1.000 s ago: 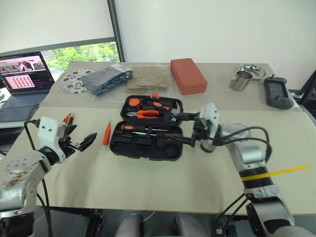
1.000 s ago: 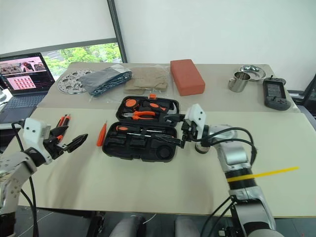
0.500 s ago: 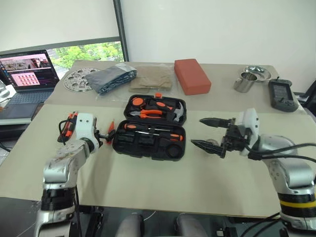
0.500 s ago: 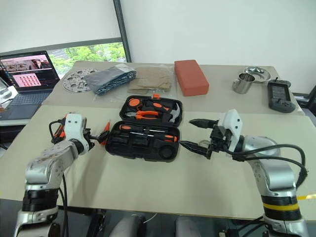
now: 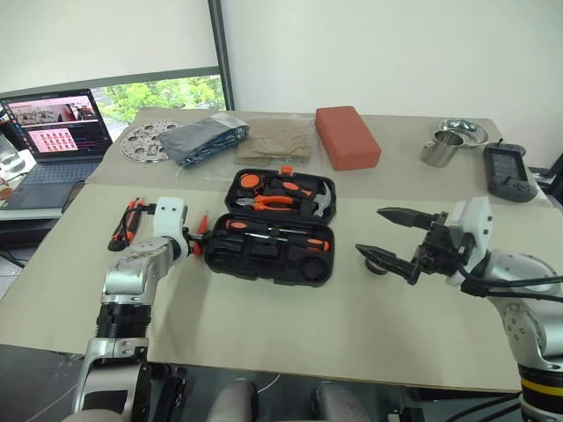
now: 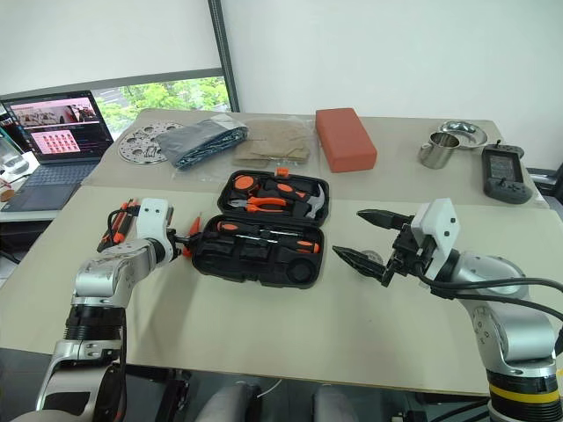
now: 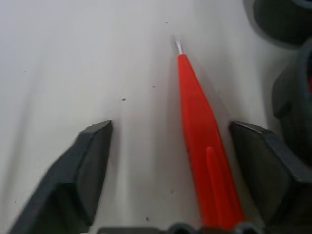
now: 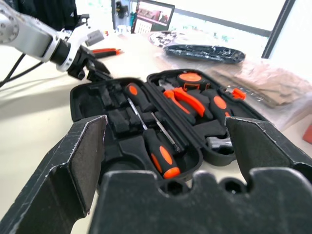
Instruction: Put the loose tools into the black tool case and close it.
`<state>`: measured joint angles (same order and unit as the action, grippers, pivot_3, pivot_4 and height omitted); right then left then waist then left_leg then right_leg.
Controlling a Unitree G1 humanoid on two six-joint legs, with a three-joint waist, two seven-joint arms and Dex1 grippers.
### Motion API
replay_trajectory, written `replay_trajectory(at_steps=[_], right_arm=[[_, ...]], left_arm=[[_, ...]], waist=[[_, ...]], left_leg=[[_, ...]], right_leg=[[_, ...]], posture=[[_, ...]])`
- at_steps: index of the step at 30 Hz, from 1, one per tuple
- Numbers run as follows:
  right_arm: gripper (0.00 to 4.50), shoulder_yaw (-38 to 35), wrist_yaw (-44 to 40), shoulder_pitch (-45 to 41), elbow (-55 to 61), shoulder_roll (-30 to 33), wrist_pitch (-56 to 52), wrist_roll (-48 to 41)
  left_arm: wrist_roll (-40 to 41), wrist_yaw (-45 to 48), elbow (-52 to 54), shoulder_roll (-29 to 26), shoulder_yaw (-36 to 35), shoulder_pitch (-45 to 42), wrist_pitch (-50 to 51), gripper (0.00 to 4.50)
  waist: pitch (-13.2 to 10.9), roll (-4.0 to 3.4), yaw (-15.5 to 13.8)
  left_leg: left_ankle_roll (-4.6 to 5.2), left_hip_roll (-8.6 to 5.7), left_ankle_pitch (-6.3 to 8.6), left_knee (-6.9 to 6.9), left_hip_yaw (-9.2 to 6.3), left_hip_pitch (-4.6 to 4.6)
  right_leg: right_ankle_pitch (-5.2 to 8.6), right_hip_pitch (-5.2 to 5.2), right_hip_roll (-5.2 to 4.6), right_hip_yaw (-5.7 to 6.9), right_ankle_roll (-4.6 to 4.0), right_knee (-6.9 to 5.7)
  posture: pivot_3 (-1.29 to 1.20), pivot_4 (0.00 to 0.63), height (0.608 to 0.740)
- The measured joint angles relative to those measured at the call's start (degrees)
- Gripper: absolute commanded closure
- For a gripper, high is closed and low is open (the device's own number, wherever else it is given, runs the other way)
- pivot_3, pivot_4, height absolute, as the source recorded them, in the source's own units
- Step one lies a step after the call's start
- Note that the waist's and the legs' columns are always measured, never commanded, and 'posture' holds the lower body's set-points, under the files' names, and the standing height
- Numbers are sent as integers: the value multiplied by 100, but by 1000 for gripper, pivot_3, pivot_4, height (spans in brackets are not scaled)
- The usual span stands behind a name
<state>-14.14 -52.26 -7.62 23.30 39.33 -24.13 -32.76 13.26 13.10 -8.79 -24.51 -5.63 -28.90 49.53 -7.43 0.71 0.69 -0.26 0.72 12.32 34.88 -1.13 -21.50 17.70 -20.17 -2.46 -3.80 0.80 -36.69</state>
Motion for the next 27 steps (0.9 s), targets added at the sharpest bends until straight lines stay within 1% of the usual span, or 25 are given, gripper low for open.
replay_trajectory(at_steps=[1,2,4,6,7,12,15,17,20,23,27], right_arm=[[0,-7,2,38,8,0,0,-16],[0,-10,2,57,11,0,0,-19],[0,-32,-3,144,16,-1,39,-20],[0,-66,-53,192,11,-95,222,-27],[0,-75,-113,193,7,-120,298,-72],[0,-120,-389,201,-101,-117,381,-343],[0,-229,-567,350,-167,-58,381,-466],[0,-291,-711,483,-279,-33,404,-482],[0,-368,-876,593,-372,-34,499,-548],[0,-503,-986,637,-377,-33,528,-673],[0,-556,-1118,720,-430,-34,575,-690]], left_arm=[[-20,20,-23,0,24,0,-47,2254],[-29,29,-31,0,30,0,-58,2422],[-56,36,-59,-25,24,2,-70,3229],[-111,35,-66,-35,16,10,-76,3865],[-124,34,-63,-34,18,15,-81,4032],[-172,30,-16,-34,-1,85,-183,4044],[-165,340,2,-155,-15,263,-660,4044],[-152,876,10,-437,-15,387,-1342,4044],[-47,1621,44,-768,-75,324,-2208,4044],[103,2409,30,-1043,-93,37,-2712,4044],[277,4030,-54,-1242,344,-528,-3550,4044]], waist=[[0,0,2],[0,0,5],[0,0,15],[0,1,22],[-1,2,24],[-1,2,42],[-1,2,47],[-16,26,46],[-18,26,15],[-19,26,-9],[-14,19,-22]], left_leg=[[-1,0,-1,-1,0,2],[-1,1,-1,-1,0,2],[-5,1,-3,-1,0,5],[-7,1,-5,-2,1,7],[-8,1,-5,-2,3,7],[-10,2,-7,-2,4,9],[-11,5,-7,-6,3,6],[-26,12,-16,-14,1,-1],[-27,9,-16,-14,2,-5],[-27,7,-16,-11,1,-17],[-27,3,-16,-11,4,-23]], right_leg=[[0,0,1,0,0,-1],[0,0,2,0,1,-2],[1,1,3,-2,1,-3],[1,1,4,-3,3,-4],[2,1,4,-4,3,-4],[1,1,5,-6,3,-6],[1,-3,8,-6,2,-5],[-1,-11,16,-4,-1,-2],[-1,-10,4,-4,-2,3],[-1,-9,4,1,-1,11],[-1,-4,4,1,0,30]], posture=[[0,150,740],[0,150,740],[0,150,740],[0,150,740],[0,150,740],[0,150,740],[0,150,740],[0,150,740],[0,150,740],[0,150,740],[0,150,740]])
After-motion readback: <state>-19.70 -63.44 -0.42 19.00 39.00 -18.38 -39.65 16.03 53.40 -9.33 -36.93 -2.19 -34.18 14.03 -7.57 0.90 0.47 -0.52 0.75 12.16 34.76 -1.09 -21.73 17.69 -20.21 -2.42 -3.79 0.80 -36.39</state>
